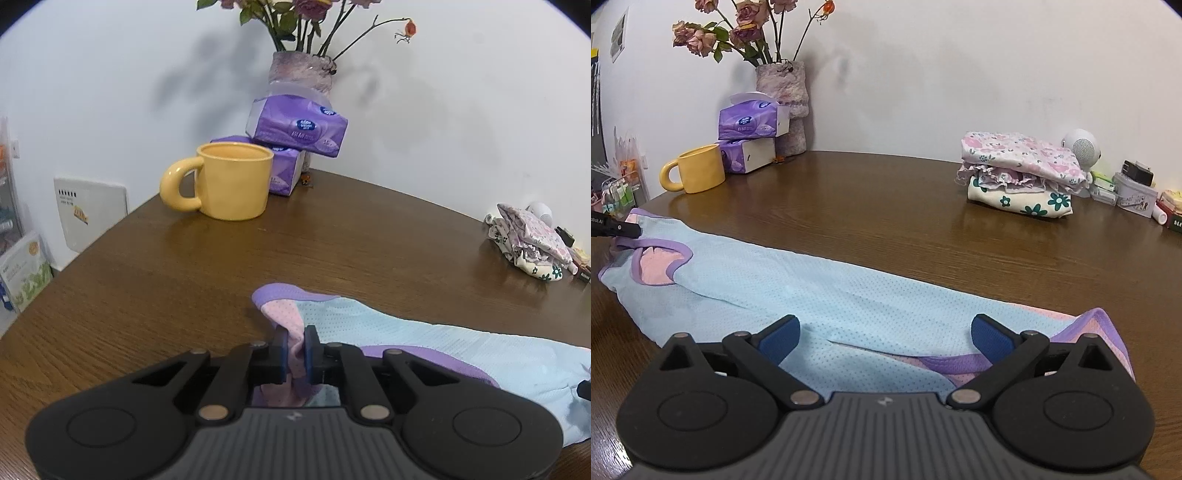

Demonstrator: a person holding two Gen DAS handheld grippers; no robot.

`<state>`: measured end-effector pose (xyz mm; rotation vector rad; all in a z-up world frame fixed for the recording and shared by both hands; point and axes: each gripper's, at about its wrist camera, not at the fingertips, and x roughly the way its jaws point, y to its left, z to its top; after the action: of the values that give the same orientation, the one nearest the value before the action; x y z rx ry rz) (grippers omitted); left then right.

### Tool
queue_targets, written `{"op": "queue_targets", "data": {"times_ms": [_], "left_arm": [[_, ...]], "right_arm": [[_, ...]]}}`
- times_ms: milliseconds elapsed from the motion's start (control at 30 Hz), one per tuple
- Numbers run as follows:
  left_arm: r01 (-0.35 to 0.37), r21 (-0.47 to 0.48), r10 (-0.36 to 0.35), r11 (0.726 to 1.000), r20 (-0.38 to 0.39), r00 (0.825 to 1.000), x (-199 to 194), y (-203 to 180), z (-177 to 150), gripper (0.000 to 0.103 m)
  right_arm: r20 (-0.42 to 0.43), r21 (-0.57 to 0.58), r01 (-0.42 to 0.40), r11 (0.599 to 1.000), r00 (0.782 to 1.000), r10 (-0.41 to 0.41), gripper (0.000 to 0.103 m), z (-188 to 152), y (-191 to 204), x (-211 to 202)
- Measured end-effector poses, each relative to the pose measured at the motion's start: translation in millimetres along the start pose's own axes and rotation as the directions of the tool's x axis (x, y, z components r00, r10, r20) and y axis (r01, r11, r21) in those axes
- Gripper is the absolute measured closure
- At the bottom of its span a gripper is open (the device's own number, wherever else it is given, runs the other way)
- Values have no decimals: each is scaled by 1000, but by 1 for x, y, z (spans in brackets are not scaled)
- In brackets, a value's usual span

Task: Fold clothes
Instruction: 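Grasp the purple-trimmed garment end with the left tool and lift it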

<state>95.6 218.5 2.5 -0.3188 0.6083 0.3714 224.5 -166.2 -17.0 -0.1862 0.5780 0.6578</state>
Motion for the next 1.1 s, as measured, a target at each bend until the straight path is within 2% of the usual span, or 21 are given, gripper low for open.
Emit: {"op": "queue_targets", "data": {"times_ms": [67,133,167,267,367,400,433,467,500,767,1100], "left_arm": [[11,-46,-11,999,-13,1000,-1,7,-1,79],[31,-102,-33,994,-16,999,-4,17,-3,55],[35,-125,-38,992,-19,999,-6,22,-3,50],[38,-164,-44,986,-30,999,-7,31,-4,43],[30,-117,-34,993,-32,999,-4,27,-3,42],[21,-89,-25,996,-37,999,-2,22,-2,46],[12,-64,-14,998,-40,999,-1,17,-2,75],[24,-59,-27,998,-49,998,1,15,-2,94],[35,-54,-38,998,-55,998,2,13,-2,97],[34,47,-34,998,-2,999,-6,-5,-2,97],[18,70,-18,997,9,1000,-9,-5,-1,97]], "right_arm": [[1,10,-6,1000,1000,6,2,0,-2,0],[1,20,-13,1000,1000,13,2,-1,-3,0],[2,22,-16,1000,1000,16,2,-1,-3,0],[3,29,-27,999,1000,27,1,-1,-5,-1],[3,35,-38,999,999,38,1,-1,-5,0],[3,37,-41,998,999,41,1,-1,-5,0],[5,38,-43,998,999,43,1,0,-5,0],[7,39,-44,998,999,44,1,0,-5,0],[7,37,-43,998,999,43,1,0,-5,0],[-6,13,-21,1000,1000,21,2,4,-7,2],[-97,8,-23,1000,995,24,4,3,-10,18]]}}
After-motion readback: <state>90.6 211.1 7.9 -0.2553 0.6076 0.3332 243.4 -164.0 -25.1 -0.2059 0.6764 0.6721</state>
